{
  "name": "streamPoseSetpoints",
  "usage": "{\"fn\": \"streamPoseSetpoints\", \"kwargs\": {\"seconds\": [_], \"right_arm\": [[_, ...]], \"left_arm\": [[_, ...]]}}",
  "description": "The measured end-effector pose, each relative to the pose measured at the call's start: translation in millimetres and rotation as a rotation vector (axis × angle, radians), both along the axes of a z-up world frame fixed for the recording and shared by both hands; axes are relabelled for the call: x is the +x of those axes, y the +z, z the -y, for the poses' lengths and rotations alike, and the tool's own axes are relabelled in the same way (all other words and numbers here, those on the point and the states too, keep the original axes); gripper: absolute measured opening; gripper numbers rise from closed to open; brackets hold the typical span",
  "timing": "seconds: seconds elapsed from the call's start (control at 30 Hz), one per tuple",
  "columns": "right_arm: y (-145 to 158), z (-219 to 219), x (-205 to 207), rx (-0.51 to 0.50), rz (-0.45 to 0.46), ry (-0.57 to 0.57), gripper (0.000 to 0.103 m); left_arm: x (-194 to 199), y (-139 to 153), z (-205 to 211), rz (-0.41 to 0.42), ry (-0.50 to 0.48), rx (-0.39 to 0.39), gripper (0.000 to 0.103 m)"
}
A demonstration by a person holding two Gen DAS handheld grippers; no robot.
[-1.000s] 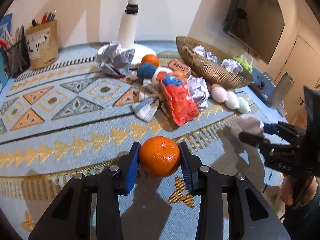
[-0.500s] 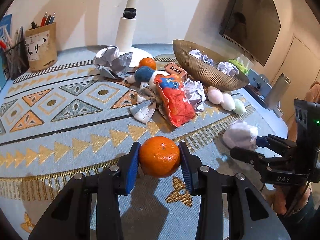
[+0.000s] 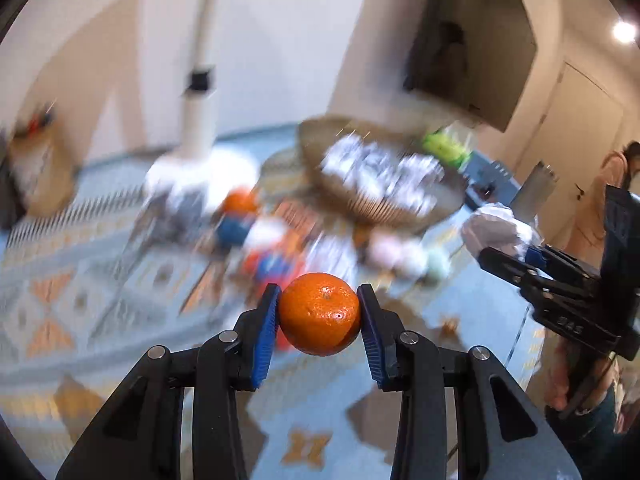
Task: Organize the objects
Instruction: 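Carry the orange and paper ball over the glass bowl and open both tools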
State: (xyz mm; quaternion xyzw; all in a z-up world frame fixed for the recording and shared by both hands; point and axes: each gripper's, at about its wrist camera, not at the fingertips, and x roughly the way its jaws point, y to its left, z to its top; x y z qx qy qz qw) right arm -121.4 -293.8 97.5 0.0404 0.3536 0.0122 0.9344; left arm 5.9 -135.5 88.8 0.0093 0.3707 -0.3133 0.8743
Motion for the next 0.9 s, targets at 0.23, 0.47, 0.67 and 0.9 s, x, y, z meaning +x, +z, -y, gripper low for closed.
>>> {"fn": "streamPoseSetpoints", "kwargs": {"seconds": [0.23, 0.47, 0.67, 0.9], "right_arm": [[33, 68, 59, 0.03, 0.061, -0.145, 0.041], [29, 111, 143, 0.089, 0.015, -0.194, 0.041], [22, 143, 183, 0.211, -0.024, -0.143, 0.043], [25, 144, 124, 0.269, -0.011, -0.16, 0.044]], "left_arm": [[92, 9, 89, -0.017, -0.05, 0.008, 0.035], [129, -8, 149, 0.041, -0.082, 0.059, 0.037], [120, 7, 143, 0.077, -0.11, 0.053, 0.083], [61, 47, 53, 0.128, -0.037, 0.008, 0.083]]}}
